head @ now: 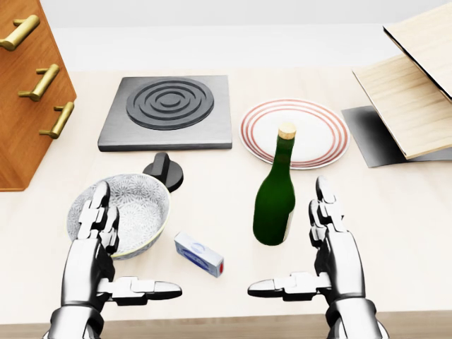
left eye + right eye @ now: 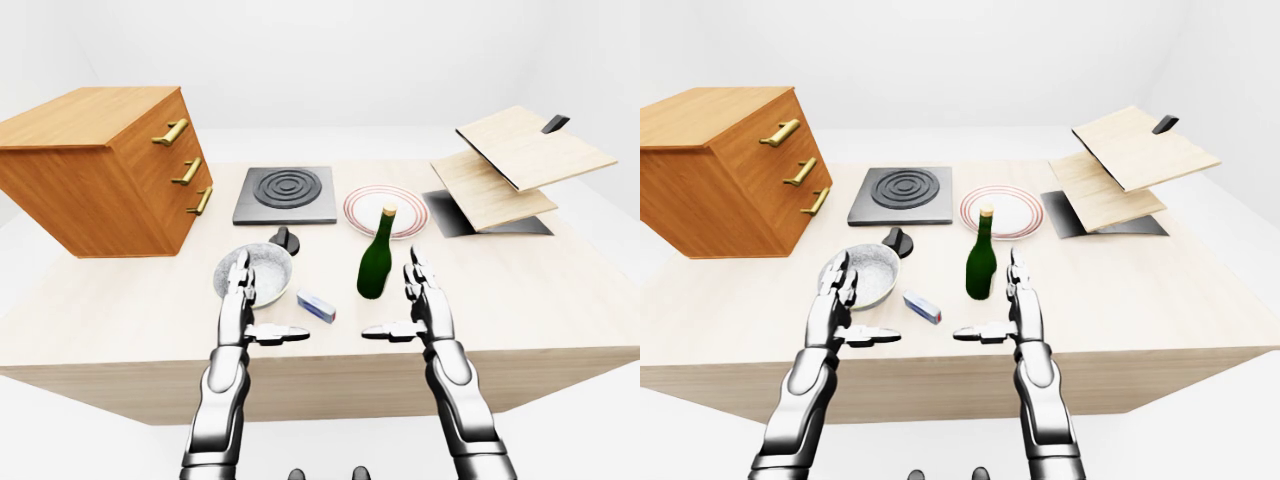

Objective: Put the bowl on the top of the cabinet.

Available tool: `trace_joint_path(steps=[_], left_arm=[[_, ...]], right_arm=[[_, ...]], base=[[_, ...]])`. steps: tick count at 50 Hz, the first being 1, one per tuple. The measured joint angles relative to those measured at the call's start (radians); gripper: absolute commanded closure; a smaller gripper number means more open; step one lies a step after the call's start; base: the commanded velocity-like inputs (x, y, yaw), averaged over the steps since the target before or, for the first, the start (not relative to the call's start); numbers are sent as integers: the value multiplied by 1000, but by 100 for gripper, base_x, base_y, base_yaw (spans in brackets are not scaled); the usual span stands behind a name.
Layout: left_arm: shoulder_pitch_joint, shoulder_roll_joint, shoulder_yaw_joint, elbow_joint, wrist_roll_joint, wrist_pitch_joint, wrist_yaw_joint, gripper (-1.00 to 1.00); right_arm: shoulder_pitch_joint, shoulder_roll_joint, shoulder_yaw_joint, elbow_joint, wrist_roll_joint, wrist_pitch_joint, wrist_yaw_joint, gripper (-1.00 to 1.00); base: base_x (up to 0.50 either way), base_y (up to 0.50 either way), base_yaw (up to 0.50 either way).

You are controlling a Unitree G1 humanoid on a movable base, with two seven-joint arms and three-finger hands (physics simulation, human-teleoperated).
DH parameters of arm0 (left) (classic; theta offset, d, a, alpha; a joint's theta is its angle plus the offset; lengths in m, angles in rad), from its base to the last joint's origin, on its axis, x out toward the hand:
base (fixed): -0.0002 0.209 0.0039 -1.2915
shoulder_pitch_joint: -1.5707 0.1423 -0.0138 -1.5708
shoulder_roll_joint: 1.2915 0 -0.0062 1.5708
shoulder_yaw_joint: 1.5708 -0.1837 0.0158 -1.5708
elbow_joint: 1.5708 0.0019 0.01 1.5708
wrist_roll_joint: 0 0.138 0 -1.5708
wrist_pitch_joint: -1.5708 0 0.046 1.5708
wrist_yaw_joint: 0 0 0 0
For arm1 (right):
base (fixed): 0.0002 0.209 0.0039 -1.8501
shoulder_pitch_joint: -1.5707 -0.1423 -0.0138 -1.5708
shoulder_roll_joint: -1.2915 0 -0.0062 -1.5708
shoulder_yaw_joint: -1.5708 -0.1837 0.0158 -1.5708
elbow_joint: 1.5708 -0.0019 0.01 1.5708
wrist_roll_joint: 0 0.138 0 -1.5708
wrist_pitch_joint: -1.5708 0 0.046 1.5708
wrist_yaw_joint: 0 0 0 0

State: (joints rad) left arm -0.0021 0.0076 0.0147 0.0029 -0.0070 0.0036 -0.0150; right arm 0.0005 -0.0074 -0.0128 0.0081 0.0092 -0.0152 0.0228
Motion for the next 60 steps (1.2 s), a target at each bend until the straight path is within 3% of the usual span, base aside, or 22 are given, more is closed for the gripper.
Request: trace_joint_path(steps=[11, 14, 18, 34, 60], left_arm=[[3, 7, 13, 0, -2, -1, -16, -100], [17, 7, 12, -22, 2, -25, -16, -100], [59, 2, 4, -100, 11, -91, -16, -100], [218, -16, -9, -413, 7, -91, 4, -100], [250, -20, -11, -488, 12, -91, 19, -100]], right_arm=[[8, -7, -10, 10, 1, -37, 28, -100], [23, -7, -6, -10, -13, -72, 29, -100], [61, -6, 5, -78, -43, -72, 25, -100], [216, 2, 39, -395, -173, -72, -15, -100], [250, 2, 45, -493, -229, -72, -32, -100]], base=[[0, 0, 0], [0, 0, 0], [0, 0, 0], [0, 0, 0], [0, 47, 0]])
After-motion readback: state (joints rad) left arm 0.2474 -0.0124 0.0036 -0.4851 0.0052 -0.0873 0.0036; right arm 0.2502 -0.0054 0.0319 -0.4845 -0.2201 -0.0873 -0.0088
